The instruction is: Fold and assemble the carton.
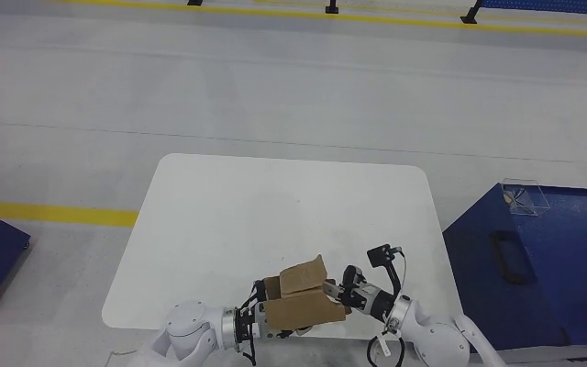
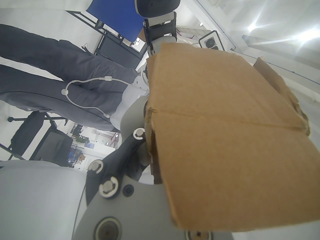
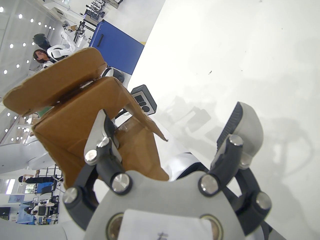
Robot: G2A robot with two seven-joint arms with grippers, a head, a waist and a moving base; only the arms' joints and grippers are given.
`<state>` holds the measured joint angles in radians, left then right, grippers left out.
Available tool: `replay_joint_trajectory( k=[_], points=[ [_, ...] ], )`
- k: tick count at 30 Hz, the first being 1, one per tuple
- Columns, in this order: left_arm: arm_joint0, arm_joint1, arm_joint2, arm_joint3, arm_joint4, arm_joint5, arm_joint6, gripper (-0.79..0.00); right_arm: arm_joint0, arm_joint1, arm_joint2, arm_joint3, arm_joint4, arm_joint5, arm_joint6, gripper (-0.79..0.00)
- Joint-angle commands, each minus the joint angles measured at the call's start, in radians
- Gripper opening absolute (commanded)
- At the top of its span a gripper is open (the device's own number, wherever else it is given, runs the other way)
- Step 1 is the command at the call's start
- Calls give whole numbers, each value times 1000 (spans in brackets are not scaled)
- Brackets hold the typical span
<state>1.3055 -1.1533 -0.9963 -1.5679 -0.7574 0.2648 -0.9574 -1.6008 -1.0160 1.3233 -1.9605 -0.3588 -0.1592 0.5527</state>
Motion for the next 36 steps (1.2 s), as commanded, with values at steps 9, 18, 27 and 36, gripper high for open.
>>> replay_joint_trajectory(
  k=[9, 18, 27, 36],
  points=[
    [-1, 1, -6, -4, 8, -28, 12, -785, 19, -3, -2, 5, 13, 12, 14, 0],
    [4, 3, -21, -1, 4, -72, 17, -785, -4, 2, 72, -12, 54, 5, -3, 0],
    [6, 3, -22, 4, 4, -92, 12, -785, -33, 5, 108, -24, 93, -11, 19, 0],
    [7, 2, -8, -6, 50, -122, 23, -785, 36, -7, -3, 13, 50, 20, 41, 0]
  ],
)
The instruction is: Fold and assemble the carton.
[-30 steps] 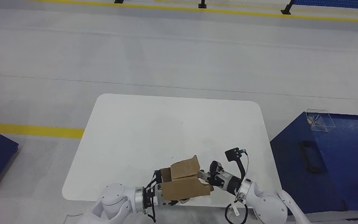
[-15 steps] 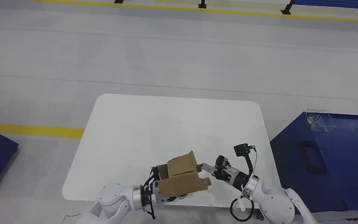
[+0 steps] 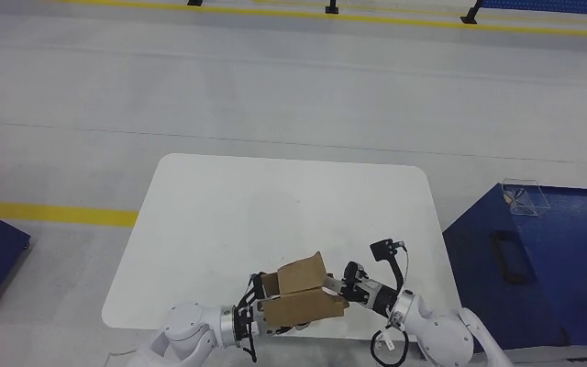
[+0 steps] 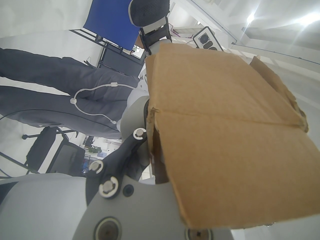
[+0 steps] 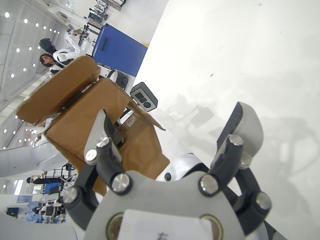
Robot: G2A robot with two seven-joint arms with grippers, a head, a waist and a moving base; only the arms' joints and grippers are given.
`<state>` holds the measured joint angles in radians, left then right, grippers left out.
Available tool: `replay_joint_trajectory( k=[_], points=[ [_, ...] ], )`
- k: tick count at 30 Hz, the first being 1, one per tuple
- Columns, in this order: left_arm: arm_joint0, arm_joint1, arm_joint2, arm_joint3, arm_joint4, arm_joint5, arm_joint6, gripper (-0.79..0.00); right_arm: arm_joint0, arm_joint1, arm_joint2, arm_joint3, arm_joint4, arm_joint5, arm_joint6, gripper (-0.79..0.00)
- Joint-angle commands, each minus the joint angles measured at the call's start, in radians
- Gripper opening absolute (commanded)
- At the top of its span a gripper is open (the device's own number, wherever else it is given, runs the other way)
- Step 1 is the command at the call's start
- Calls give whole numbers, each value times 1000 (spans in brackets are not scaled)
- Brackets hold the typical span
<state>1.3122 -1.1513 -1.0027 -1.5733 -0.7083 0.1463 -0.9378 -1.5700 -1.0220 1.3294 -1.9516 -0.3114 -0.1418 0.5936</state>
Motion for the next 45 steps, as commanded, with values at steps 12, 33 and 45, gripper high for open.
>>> replay_joint_trajectory(
  k=[12, 33, 45],
  points=[
    [10, 0, -13, 10, -9, -49, 10, -785, 26, -6, -31, 16, 5, 5, -4, 0],
    [14, -4, 1, 13, 29, -97, 25, -785, 23, -7, -30, 1, -2, 12, 11, 0],
    [18, -7, -25, 27, 0, -147, 72, -785, -7, -3, 39, -18, 30, 4, -11, 0]
  ],
)
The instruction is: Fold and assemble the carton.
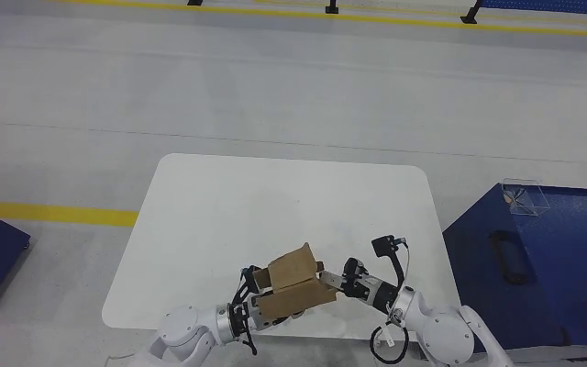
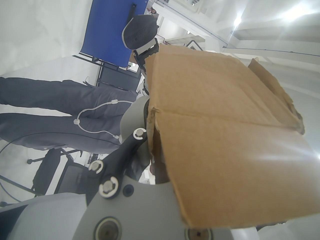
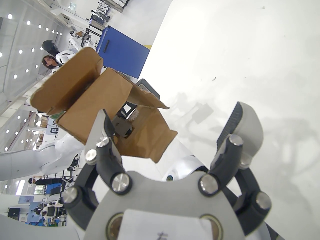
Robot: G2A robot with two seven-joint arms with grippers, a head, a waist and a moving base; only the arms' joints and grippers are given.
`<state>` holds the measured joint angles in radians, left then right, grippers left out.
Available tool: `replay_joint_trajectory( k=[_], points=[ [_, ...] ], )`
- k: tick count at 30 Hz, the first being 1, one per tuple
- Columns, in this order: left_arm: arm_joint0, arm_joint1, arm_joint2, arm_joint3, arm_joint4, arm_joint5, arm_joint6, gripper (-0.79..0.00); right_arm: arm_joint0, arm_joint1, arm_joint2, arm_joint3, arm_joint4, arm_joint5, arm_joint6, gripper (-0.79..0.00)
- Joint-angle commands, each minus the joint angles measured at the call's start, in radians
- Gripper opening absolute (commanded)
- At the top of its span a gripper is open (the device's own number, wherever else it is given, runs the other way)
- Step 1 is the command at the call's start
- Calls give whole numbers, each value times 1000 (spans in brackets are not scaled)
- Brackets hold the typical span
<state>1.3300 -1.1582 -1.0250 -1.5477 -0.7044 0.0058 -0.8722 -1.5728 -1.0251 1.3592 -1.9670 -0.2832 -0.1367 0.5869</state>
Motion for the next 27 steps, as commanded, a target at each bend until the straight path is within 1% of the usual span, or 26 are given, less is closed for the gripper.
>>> replay_joint_trajectory(
  k=[1, 8, 14, 21, 27],
  points=[
    [2, -1, -7, 3, -11, -14, 16, -785, -13, 2, 22, -9, 12, -6, -8, 0],
    [3, -5, -31, 17, -66, -31, 51, -785, -49, 5, 52, -26, 7, -19, -9, 0],
    [5, -8, -28, 17, -58, -45, 47, -785, -27, 0, 12, -4, -10, -6, -9, 0],
    [9, -9, -14, 9, -8, -73, 11, -785, 20, -8, -44, 21, -43, 20, -23, 0],
    [17, -9, -13, 6, 4, -85, 1, -785, 38, -14, -92, 30, -58, 12, -13, 0]
  ],
)
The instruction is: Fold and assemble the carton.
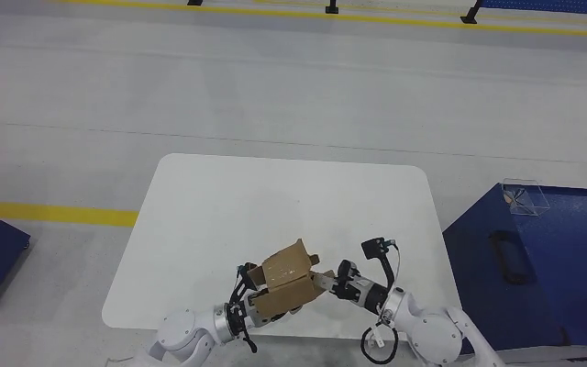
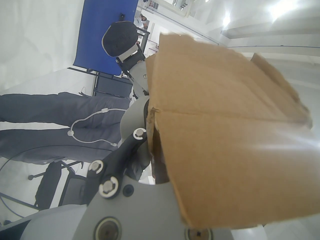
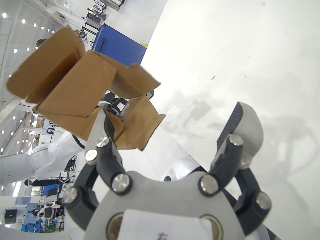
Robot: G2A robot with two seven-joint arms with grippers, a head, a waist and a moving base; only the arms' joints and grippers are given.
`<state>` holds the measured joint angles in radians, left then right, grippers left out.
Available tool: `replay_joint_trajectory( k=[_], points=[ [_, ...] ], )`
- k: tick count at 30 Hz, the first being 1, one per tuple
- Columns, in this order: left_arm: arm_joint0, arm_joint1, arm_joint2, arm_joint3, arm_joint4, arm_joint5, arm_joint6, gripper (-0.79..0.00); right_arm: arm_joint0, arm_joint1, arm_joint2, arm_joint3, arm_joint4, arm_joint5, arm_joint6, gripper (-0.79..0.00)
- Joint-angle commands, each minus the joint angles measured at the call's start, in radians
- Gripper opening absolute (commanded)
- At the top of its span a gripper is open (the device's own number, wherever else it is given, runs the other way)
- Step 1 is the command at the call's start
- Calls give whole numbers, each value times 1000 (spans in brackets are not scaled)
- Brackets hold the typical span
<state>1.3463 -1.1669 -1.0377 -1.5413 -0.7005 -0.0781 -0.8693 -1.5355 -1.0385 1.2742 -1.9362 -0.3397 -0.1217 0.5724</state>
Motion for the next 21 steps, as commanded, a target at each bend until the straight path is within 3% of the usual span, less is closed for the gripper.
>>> replay_joint_trajectory(
  k=[1, 11, 17, 21],
  points=[
    [1, 0, 0, 1, 0, -1, -3, -785, 0, -1, -11, -1, -7, -4, -2, 0],
    [5, -2, 0, 7, 0, 0, -4, -785, -12, -2, 13, -3, -42, -2, -59, 0],
    [5, -5, 3, 0, 26, -15, 33, -785, -9, -8, 10, -24, -263, 119, -241, 0],
    [14, -6, 8, -13, 62, -39, 61, -785, 18, -19, -53, -15, -472, 236, -330, 0]
  ],
)
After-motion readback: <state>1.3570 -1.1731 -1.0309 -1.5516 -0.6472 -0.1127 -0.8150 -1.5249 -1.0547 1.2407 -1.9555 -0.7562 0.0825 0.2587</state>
